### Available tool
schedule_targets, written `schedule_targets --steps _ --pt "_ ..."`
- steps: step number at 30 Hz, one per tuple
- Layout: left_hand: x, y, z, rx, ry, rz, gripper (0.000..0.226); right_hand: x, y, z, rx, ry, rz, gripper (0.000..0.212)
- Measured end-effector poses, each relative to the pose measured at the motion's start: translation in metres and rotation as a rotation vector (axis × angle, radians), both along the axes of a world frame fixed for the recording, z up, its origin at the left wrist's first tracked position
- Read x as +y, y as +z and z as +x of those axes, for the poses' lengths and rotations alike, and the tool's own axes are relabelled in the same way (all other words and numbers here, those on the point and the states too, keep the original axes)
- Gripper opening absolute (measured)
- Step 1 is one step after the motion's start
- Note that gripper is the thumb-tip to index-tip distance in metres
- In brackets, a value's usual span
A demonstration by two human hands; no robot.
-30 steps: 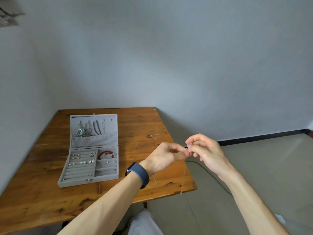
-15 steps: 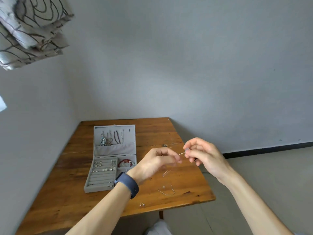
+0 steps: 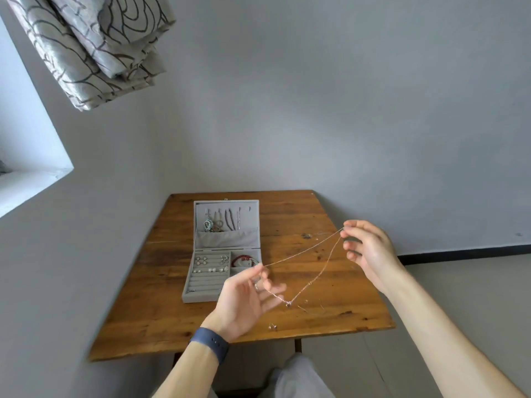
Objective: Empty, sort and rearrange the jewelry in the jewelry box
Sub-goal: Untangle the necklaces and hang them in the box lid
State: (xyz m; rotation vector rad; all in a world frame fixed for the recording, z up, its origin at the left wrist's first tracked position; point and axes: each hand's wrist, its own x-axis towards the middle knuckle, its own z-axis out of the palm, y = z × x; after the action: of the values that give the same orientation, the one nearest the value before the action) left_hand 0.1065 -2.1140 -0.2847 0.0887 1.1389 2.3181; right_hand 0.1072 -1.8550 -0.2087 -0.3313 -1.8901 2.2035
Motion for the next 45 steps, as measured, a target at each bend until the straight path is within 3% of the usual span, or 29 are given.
schedule_targets --steps 4,10,16,23,29,34,36,40,45 --pt "-0.018 -0.006 0.001 -0.064 0.040 0.130 0.024 0.004 -0.039 -0.002 -0.115 -0.059 -0.062 0.011" --pt "-0.033 -0.016 0.001 0.002 0.016 0.065 0.056 -0.005 -0.075 0.003 -0.204 -0.067 -0.099 0.010" --pt "-0.030 -0.021 0.003 0.002 0.023 0.143 0.055 -0.024 -0.096 0.019 -0.248 -0.007 -0.120 0.012" --pt "-0.042 -0.024 0.003 0.009 -0.229 -0.277 0.038 -0.021 -0.114 0.029 -0.238 -0.011 -0.138 0.009" --pt "-0.069 -0.028 0.000 0.048 -0.383 -0.222 0.064 -0.008 -0.135 0.041 -0.277 -0.062 -0.129 0.010" --pt "-0.063 -0.024 0.000 0.262 -0.419 -0.780 0.048 -0.011 -0.148 0.046 -0.255 -0.055 -0.134 0.008" --pt "-0.056 -0.024 -0.004 0.363 -0.308 -0.979 0.045 -0.012 -0.149 0.046 -0.224 -0.054 -0.113 0.008" --pt "-0.045 -0.024 -0.020 0.475 0.059 -1.259 0.040 -0.006 -0.150 0.045 -0.160 -0.046 -0.031 0.007" --pt "-0.020 -0.021 -0.042 0.629 0.039 -1.569 0.040 0.005 -0.152 0.037 -0.113 -0.066 0.164 0.012"
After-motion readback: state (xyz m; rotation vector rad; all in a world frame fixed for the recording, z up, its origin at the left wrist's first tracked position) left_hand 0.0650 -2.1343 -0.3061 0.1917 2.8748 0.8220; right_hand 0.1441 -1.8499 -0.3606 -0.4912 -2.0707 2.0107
